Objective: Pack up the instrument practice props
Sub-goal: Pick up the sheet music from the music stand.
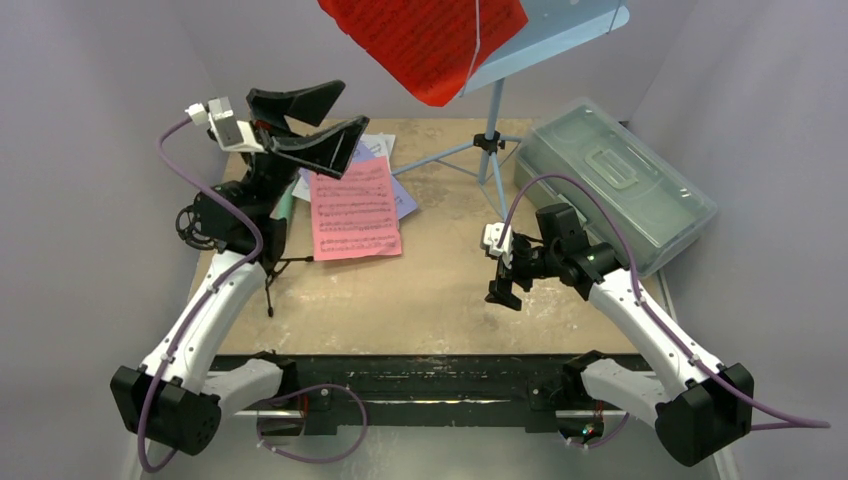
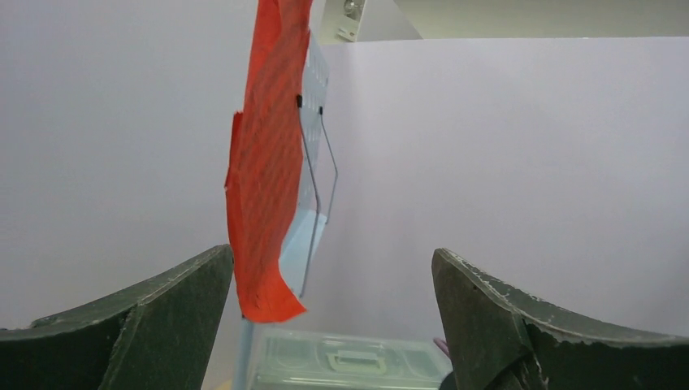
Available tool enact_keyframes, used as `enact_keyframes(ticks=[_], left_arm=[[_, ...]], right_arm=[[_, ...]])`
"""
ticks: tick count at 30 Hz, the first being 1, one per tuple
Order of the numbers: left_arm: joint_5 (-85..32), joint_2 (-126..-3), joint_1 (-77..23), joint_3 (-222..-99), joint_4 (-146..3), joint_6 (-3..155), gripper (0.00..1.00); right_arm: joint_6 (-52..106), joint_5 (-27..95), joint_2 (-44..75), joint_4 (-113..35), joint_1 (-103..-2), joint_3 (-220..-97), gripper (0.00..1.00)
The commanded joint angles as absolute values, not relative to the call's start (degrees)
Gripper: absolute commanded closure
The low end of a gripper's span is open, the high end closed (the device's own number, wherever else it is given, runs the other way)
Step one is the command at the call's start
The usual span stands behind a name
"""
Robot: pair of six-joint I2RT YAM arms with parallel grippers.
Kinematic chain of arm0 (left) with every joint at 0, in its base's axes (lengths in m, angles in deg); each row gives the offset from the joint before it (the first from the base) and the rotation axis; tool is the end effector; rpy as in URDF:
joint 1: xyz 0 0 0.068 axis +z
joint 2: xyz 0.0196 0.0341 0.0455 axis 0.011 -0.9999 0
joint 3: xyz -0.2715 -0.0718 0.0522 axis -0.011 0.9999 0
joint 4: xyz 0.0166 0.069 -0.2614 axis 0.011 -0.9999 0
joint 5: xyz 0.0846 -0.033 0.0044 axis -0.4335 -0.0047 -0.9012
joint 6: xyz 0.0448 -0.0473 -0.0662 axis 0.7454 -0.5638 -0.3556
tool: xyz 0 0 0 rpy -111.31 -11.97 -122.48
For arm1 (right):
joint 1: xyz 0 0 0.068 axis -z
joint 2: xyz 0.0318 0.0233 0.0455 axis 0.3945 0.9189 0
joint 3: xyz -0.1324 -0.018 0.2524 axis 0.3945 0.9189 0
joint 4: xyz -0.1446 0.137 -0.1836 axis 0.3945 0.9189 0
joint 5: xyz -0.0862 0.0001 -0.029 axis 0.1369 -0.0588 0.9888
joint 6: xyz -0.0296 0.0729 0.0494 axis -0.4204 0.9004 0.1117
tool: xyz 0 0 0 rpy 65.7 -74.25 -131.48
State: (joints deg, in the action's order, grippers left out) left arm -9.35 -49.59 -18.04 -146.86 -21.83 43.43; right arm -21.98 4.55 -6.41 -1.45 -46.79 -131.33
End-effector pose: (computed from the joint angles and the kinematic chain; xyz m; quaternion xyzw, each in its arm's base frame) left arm 0.2152 -0.1053 0.5190 0.1248 0.3743 -0.5330 0.7485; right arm 0.1922 0.1386 0.2547 -0.5745 0.6882 0.2396 0.3728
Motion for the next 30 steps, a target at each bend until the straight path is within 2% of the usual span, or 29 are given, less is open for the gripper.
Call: enact_keyframes(ticks=[1,15,18,21,23,28,30], left_arm=[[-11.2,-55.32,-18.38,-154.58,-18.95,48.74,0.1],[-12.58,-68.57,-21.89,-166.92,-14.78,49.42,0.26],[-14.26,-70.06,-23.2,-168.85,-16.05,51.36,0.32],[-15.11,-71.06,-23.94,-170.09,-16.71,52.18,0.43],[-15.46,-71.38,-24.3,-170.67,-16.81,52.61,0.54],[-16.25,-70.29,-24.45,-170.39,-17.87,54.01,1.0],[-18.03,-68.61,-24.45,-168.4,-17.41,54.56,1.0]], right_arm=[[-22.1,4.02,-7.57,-1.77,-46.53,-131.29,0.01],[-22.16,3.81,-7.75,-1.72,-46.51,-131.24,0.01],[-22.16,3.8,-7.75,-1.67,-46.48,-131.24,0.01],[-22.16,3.8,-7.92,-1.67,-46.47,-131.25,0.01],[-22.16,3.8,-7.88,-1.67,-46.47,-131.24,0.01],[-22.25,3.89,-8.08,-1.67,-46.46,-131.24,0.01],[-22.25,3.89,-8.16,-1.67,-46.44,-131.16,0.01]])
